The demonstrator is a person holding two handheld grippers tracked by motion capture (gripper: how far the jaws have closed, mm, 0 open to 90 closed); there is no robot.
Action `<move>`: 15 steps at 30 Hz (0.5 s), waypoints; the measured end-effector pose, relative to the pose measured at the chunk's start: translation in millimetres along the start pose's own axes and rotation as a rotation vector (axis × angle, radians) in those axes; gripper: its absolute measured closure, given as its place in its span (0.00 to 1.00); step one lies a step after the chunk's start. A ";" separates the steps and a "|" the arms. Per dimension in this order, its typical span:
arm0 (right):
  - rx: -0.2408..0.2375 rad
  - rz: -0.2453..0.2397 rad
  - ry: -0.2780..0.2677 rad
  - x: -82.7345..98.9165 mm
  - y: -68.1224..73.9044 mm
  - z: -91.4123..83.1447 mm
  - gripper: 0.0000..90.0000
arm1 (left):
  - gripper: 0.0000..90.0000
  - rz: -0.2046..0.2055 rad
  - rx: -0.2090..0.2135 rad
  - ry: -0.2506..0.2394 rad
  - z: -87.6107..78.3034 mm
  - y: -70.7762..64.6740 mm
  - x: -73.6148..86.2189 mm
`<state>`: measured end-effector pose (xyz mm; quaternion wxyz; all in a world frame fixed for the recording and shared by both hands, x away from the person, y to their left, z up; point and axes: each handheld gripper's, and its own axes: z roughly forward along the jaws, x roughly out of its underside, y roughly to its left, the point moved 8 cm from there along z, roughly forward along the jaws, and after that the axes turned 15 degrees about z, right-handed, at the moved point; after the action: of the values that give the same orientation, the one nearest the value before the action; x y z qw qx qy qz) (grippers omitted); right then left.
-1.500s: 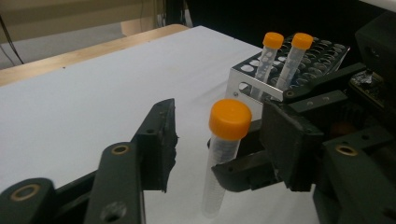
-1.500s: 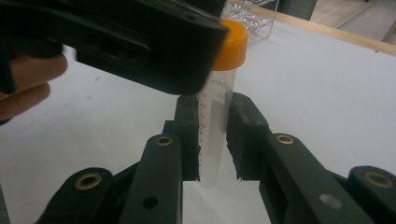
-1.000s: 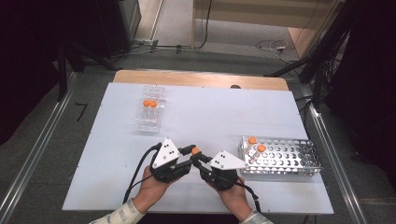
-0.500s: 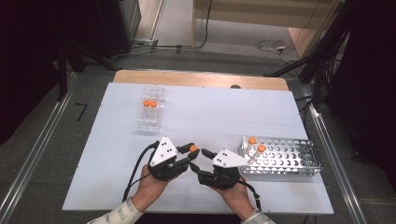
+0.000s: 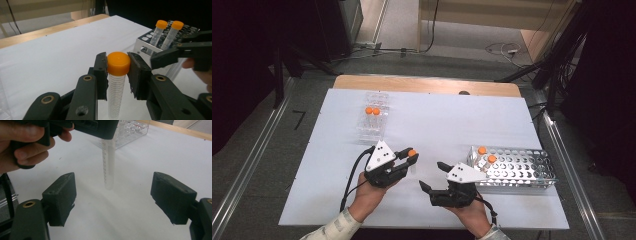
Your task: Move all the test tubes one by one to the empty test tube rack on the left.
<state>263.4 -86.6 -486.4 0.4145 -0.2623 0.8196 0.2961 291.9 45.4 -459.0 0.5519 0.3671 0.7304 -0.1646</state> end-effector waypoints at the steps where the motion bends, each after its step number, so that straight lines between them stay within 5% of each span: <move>1: 0.002 -0.002 -0.003 0.8 -0.5 -2.5 0.21 | 0.78 -0.001 -0.003 0.000 -0.1 1.5 0.2; 15: 0.082 -0.007 -0.029 13.8 -18.2 -39.9 0.17 | 0.78 -0.024 -0.053 0.005 -6.5 22.2 4.1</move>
<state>247.6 -129.8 -483.6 0.4378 -0.2437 0.8241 0.2643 302.9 66.0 -457.1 0.5575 0.3442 0.7403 -0.1509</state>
